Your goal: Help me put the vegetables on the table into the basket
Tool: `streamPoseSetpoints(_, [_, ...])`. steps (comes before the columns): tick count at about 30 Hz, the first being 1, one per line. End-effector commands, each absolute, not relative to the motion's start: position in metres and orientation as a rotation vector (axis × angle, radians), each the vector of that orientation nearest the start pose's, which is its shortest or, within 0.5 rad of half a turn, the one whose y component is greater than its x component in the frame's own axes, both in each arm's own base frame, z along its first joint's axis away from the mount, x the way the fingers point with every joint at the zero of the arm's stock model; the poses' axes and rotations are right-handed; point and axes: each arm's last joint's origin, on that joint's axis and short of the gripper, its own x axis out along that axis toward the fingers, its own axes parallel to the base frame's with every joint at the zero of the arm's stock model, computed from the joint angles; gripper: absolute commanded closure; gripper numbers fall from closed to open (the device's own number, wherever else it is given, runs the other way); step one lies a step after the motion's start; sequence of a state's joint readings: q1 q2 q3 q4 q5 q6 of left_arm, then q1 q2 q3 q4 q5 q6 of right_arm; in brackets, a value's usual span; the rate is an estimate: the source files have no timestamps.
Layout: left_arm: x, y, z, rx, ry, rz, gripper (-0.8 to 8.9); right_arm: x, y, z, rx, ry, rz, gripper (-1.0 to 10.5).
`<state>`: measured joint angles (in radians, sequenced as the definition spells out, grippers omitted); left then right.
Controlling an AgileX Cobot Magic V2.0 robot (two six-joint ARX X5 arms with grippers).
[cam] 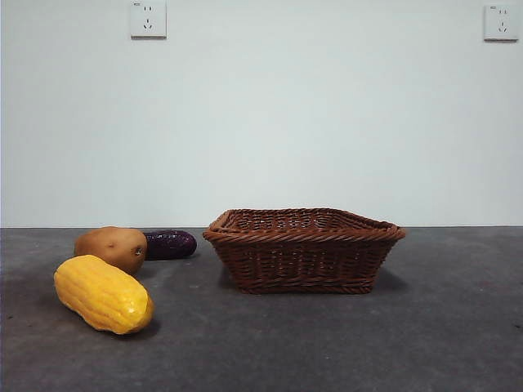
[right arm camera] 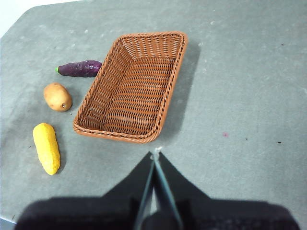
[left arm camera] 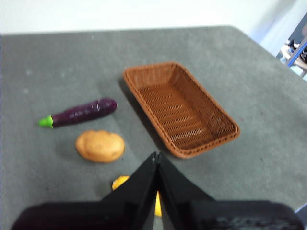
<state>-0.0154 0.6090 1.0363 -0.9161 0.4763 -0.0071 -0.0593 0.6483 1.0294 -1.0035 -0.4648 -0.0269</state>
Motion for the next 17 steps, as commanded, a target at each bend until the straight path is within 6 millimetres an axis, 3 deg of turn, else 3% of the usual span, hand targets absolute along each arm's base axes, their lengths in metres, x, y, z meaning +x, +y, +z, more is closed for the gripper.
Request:
streamPoseSetpoints(1, [0.086,-0.015,0.366,-0.109,0.498,-0.489,7.78,0.09,0.008,0.358,0.127,0.583,0.421,9.4])
streamPoseSetpoints(2, [0.087,-0.015,0.365,-0.11,0.501,-0.49,6.44,0.09,0.009,0.358,0.13,0.577,0.436,8.7])
streamPoseSetpoints(4, [0.089,-0.015,0.365,-0.115,0.503,-0.505,1.7,0.09,0.009,0.359,0.14,0.573,0.461,5.7])
streamPoseSetpoints(5, [0.09,-0.016,0.365,-0.121,0.505,-0.516,0.59,0.092,0.009,0.358,0.149,0.58,0.464,3.9])
streamPoseSetpoints(6, [0.092,-0.016,0.365,-0.124,0.511,-0.517,0.59,0.092,0.009,0.358,0.152,0.586,0.463,3.0])
streamPoseSetpoints(17, [0.115,-0.017,0.359,-0.158,0.583,-0.532,0.59,0.117,0.008,0.353,0.181,0.647,0.485,3.0])
